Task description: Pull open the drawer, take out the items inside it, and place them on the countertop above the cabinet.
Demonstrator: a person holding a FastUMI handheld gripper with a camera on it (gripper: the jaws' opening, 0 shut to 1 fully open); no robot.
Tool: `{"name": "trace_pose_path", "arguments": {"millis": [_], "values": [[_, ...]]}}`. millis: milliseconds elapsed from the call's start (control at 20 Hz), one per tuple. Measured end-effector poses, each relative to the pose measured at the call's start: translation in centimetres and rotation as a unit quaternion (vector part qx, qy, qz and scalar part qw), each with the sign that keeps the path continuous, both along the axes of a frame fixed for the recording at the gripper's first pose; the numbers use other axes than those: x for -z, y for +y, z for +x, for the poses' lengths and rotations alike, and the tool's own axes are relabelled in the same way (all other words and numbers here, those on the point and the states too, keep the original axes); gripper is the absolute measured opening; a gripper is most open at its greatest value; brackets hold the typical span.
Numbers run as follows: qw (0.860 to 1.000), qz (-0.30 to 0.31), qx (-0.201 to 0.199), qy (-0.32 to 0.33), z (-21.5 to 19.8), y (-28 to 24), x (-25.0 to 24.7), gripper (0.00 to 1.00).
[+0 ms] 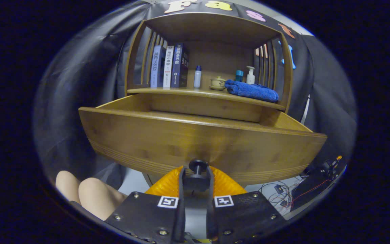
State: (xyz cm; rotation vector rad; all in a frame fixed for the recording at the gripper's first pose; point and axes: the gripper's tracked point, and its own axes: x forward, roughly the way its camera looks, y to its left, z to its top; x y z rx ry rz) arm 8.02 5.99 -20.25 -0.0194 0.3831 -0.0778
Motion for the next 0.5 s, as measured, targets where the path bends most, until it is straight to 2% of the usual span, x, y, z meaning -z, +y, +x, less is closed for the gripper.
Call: {"name": "trace_pose_path", "arguments": {"millis": [150, 450, 500], "values": [[1.000, 0.016, 0.001, 0.002, -0.8, 0.3, 0.1, 0.25], [1.000, 0.002, -0.020, 0.018, -1.5, 0.9, 0.3, 0.24], [0.999, 0.004, -0.027, 0.021, -1.5, 0.8, 0.4, 0.29]]}}
